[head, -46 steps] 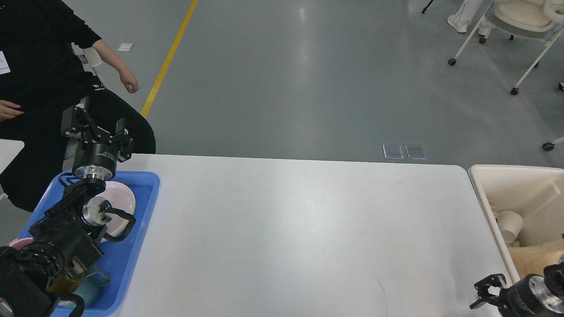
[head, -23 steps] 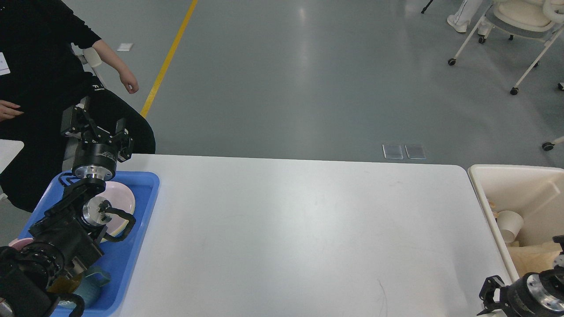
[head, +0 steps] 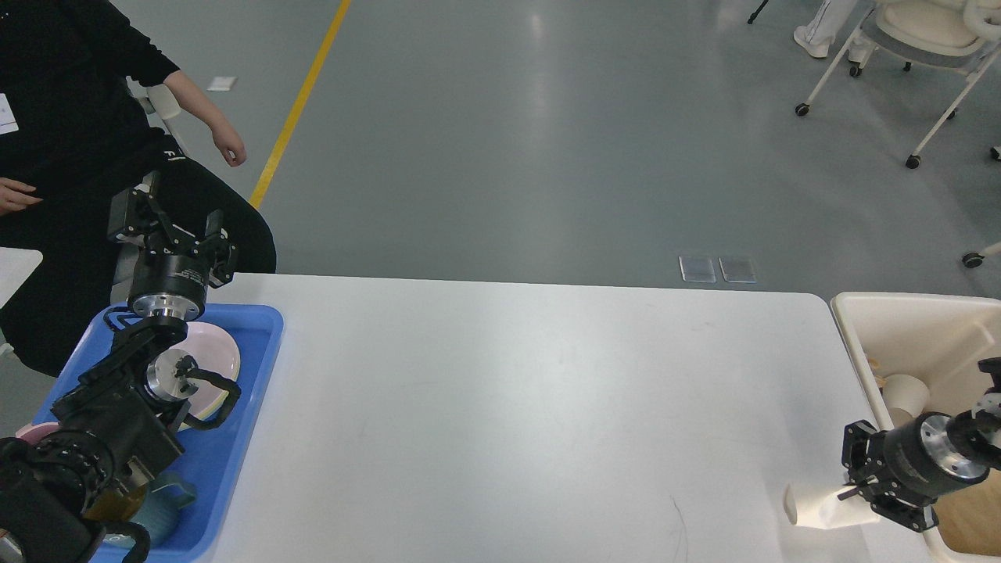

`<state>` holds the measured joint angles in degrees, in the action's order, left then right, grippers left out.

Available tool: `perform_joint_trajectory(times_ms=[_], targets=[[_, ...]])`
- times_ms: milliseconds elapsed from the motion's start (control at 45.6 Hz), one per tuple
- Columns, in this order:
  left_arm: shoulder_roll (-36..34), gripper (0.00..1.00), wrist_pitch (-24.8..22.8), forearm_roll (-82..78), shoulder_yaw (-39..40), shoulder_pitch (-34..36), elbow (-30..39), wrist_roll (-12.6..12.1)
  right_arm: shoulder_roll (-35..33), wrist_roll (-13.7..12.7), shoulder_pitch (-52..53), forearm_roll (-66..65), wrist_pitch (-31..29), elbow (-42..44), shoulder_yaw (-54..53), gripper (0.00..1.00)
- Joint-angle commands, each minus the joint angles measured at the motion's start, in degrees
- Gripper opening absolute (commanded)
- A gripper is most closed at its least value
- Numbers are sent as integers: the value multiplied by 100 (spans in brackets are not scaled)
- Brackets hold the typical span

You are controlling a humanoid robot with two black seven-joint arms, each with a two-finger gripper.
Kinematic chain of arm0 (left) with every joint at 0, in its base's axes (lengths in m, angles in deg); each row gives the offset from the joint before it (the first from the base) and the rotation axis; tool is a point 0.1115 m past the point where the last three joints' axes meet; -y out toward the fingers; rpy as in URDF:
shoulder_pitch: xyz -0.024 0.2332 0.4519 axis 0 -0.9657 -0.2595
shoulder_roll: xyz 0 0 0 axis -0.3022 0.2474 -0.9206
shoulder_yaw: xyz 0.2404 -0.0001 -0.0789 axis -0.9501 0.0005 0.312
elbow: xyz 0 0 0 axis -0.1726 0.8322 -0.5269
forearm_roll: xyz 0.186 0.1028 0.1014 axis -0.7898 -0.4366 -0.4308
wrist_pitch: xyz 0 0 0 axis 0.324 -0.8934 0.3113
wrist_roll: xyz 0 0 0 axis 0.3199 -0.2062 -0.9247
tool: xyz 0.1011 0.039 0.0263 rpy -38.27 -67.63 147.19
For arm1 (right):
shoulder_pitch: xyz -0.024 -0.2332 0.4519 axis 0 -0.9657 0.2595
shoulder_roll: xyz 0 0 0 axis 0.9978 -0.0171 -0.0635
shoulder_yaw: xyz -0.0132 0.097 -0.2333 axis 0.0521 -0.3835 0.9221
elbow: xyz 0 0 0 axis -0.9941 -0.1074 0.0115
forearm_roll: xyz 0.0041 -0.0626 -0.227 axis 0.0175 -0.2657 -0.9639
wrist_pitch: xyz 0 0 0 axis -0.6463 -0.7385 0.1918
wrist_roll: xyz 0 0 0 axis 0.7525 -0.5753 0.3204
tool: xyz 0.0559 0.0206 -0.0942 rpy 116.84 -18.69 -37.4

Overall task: Tidy desktop
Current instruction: 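Grasp the white paper cup and lift it into the bin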

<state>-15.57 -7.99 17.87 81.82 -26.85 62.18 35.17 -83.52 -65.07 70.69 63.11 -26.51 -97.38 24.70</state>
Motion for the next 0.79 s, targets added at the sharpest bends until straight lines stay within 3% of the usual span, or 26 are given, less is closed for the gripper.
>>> perform_joint_trajectory(times_ms=[0,351,592,767], targets=[[0,96,0,-4,0,6,0,0,-89,0,426,0,2,30,-150,0],[0,96,0,4,0,-3,0,0,-327,-9,1709,0,-7,206,-686,0],[0,96,0,4,0,-3,0,0,-458,-9,1789,-8,10,390,-897,0],[0,96,0,4,0,-3,0,0,-371,-9,1061,-52,195,1724,-757,0]])
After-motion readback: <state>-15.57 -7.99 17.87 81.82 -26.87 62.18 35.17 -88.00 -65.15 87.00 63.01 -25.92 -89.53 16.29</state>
